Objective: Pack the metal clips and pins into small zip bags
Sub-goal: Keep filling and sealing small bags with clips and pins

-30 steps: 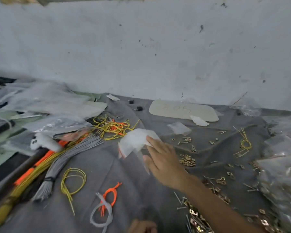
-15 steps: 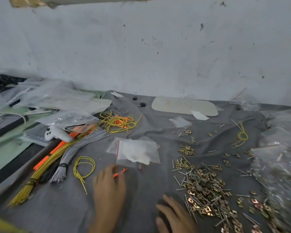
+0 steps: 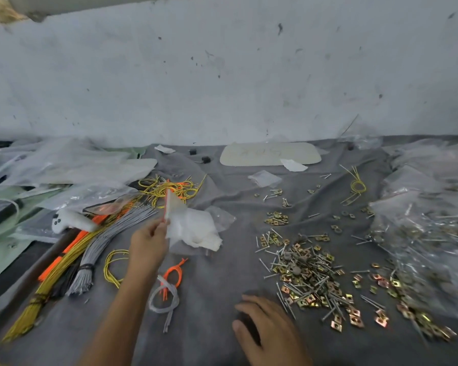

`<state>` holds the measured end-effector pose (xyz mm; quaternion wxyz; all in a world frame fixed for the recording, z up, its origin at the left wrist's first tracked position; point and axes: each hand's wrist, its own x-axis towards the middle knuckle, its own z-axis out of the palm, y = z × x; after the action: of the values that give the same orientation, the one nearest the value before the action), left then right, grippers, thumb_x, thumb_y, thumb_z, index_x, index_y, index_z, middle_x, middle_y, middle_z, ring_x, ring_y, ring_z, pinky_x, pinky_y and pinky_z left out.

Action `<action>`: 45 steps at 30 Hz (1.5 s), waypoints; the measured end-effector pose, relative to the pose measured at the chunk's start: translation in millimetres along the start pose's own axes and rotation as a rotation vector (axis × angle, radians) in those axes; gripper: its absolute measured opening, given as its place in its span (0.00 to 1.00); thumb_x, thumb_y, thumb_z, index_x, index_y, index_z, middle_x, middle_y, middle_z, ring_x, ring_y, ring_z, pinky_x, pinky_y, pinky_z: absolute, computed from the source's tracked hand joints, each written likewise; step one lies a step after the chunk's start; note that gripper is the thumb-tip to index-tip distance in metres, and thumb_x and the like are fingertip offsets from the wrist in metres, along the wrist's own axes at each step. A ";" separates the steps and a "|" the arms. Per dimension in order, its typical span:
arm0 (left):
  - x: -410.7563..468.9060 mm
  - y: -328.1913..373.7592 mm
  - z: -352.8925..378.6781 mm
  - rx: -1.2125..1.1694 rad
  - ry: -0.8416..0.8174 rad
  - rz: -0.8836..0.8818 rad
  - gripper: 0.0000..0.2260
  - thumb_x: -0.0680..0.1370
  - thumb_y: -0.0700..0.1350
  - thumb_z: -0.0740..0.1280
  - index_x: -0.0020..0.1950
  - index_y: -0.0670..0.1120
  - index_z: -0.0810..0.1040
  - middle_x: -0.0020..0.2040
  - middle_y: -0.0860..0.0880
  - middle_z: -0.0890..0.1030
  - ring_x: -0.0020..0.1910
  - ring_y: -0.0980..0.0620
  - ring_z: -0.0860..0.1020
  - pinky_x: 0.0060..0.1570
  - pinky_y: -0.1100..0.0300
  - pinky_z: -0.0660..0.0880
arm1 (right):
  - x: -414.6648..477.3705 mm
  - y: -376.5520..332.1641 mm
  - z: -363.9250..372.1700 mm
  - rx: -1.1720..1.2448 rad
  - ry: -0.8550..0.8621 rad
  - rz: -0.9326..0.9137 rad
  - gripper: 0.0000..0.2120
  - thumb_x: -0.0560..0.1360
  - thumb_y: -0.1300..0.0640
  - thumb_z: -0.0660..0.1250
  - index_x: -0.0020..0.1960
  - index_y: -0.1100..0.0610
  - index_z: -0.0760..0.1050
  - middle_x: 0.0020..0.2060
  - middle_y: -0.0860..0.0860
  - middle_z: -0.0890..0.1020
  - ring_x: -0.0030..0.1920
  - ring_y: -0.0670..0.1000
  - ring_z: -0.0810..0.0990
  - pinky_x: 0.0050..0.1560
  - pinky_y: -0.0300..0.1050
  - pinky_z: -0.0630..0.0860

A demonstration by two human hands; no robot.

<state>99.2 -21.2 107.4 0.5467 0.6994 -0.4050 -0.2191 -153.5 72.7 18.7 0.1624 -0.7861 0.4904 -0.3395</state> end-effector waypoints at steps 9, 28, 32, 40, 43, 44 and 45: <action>-142.5 5.9 30.4 0.586 -0.353 0.583 0.04 0.79 0.45 0.69 0.50 0.52 0.84 0.48 0.53 0.82 0.51 0.51 0.77 0.53 0.58 0.70 | 12.6 1.4 -2.5 0.611 0.115 0.416 0.04 0.75 0.49 0.73 0.49 0.42 0.81 0.45 0.38 0.85 0.47 0.40 0.84 0.51 0.40 0.80; -16.9 21.5 16.5 -0.010 -0.323 -0.014 0.13 0.80 0.34 0.64 0.60 0.43 0.83 0.51 0.44 0.84 0.42 0.52 0.77 0.40 0.61 0.72 | 9.6 6.0 -4.0 0.471 0.178 0.524 0.13 0.79 0.43 0.64 0.43 0.49 0.80 0.36 0.42 0.84 0.37 0.41 0.82 0.42 0.47 0.80; 13.7 53.5 -14.7 -0.479 -0.415 -0.213 0.08 0.80 0.41 0.63 0.54 0.43 0.82 0.48 0.50 0.83 0.36 0.57 0.72 0.29 0.65 0.65 | 8.0 7.3 -2.1 0.454 0.164 0.511 0.14 0.80 0.42 0.62 0.50 0.49 0.80 0.37 0.44 0.83 0.39 0.41 0.81 0.42 0.44 0.78; 62.1 32.4 -32.3 -0.851 -0.038 -0.218 0.15 0.83 0.43 0.60 0.69 0.49 0.74 0.69 0.51 0.77 0.69 0.52 0.74 0.59 0.59 0.72 | 7.4 5.5 -2.5 0.469 0.171 0.512 0.11 0.80 0.45 0.63 0.45 0.50 0.79 0.37 0.43 0.83 0.39 0.41 0.81 0.43 0.43 0.78; 58.1 6.9 -31.0 -0.559 0.049 -0.173 0.23 0.85 0.48 0.58 0.80 0.49 0.61 0.77 0.46 0.68 0.75 0.46 0.69 0.65 0.50 0.71 | 8.8 5.4 -2.7 0.477 0.141 0.515 0.12 0.80 0.44 0.63 0.44 0.49 0.79 0.38 0.41 0.83 0.39 0.41 0.82 0.43 0.46 0.80; 49.6 0.4 -26.9 -0.408 0.060 -0.141 0.23 0.84 0.45 0.60 0.79 0.49 0.62 0.76 0.44 0.69 0.73 0.44 0.71 0.64 0.48 0.72 | 9.3 6.4 -2.0 0.490 0.138 0.510 0.12 0.80 0.44 0.63 0.45 0.49 0.79 0.38 0.41 0.83 0.39 0.41 0.82 0.43 0.46 0.80; 35.8 -3.9 -20.1 -0.265 0.064 -0.095 0.22 0.83 0.41 0.61 0.78 0.49 0.64 0.73 0.44 0.72 0.70 0.43 0.73 0.63 0.49 0.72 | 10.1 7.1 -2.0 0.497 0.132 0.505 0.12 0.80 0.44 0.63 0.45 0.49 0.80 0.39 0.41 0.84 0.39 0.41 0.82 0.43 0.45 0.81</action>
<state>136.3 -37.9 114.7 0.6359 0.6461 -0.3214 -0.2736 -156.6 60.6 19.7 0.3954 -0.5529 0.5809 -0.4477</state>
